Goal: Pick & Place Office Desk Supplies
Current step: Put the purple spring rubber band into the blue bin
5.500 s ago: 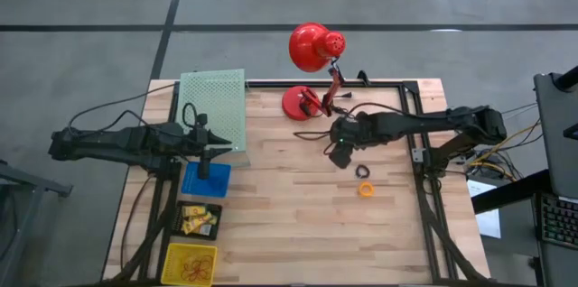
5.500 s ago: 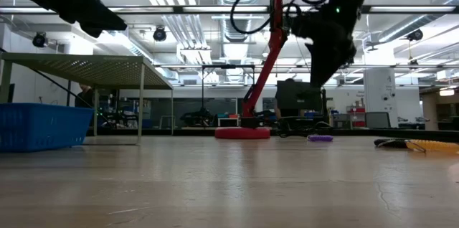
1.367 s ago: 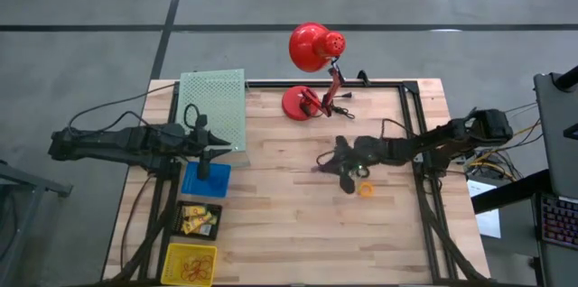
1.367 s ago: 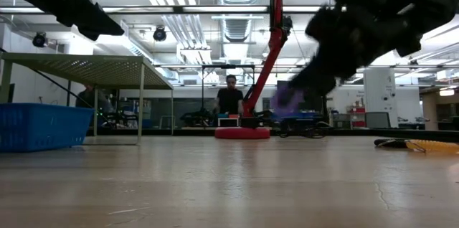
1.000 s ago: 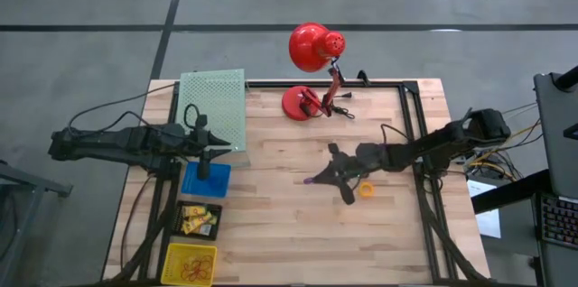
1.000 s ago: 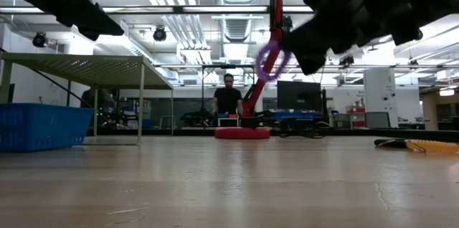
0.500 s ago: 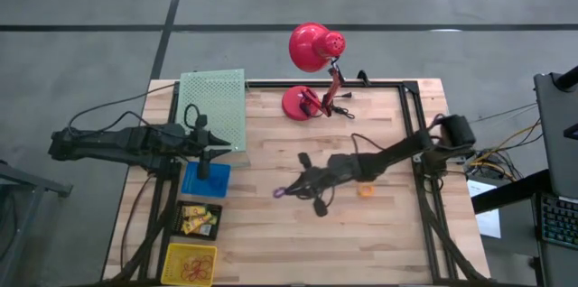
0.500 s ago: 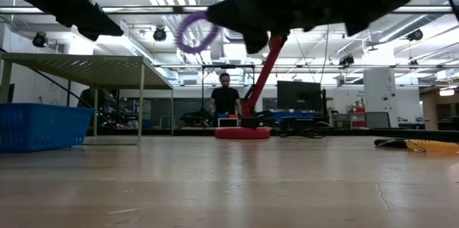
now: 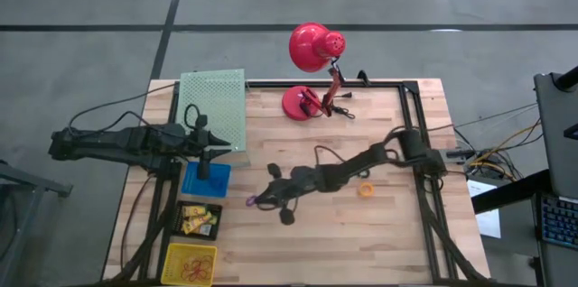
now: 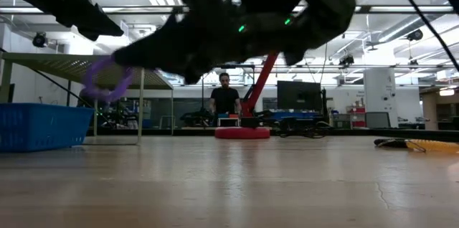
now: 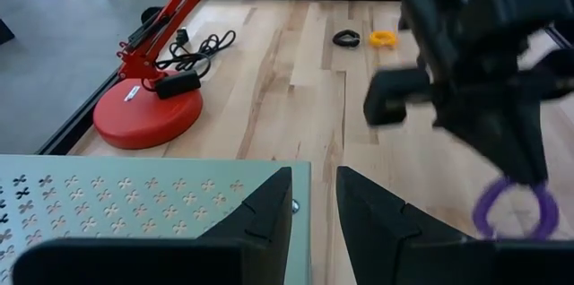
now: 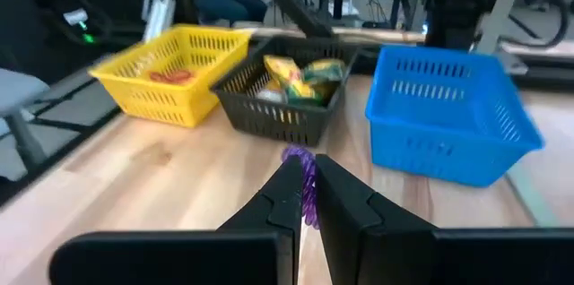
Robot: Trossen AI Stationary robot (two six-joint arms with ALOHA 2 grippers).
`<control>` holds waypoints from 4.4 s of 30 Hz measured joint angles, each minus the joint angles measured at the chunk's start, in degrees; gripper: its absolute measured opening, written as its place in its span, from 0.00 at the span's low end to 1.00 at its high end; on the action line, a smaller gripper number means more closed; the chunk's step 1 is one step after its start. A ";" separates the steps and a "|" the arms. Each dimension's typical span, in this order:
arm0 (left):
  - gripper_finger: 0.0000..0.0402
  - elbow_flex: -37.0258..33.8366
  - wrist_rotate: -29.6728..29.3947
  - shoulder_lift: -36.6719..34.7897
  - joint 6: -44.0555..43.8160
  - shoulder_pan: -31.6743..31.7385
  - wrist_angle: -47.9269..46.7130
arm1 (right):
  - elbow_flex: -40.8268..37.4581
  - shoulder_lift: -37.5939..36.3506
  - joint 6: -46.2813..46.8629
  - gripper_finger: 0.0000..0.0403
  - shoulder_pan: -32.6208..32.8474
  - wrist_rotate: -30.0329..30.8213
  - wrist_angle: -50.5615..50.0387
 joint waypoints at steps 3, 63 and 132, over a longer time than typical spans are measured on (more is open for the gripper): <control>0.24 0.00 0.00 -0.01 0.00 0.00 0.00 | 2.58 3.32 -0.03 0.05 -0.15 2.20 -0.20; 0.24 -10.80 -0.01 -0.02 0.04 -0.02 12.66 | 5.33 2.81 0.12 0.32 -0.34 5.84 -1.66; 0.24 12.46 4.06 27.03 -10.90 -10.08 -0.85 | -47.20 -54.57 -2.20 0.19 -0.01 24.99 1.00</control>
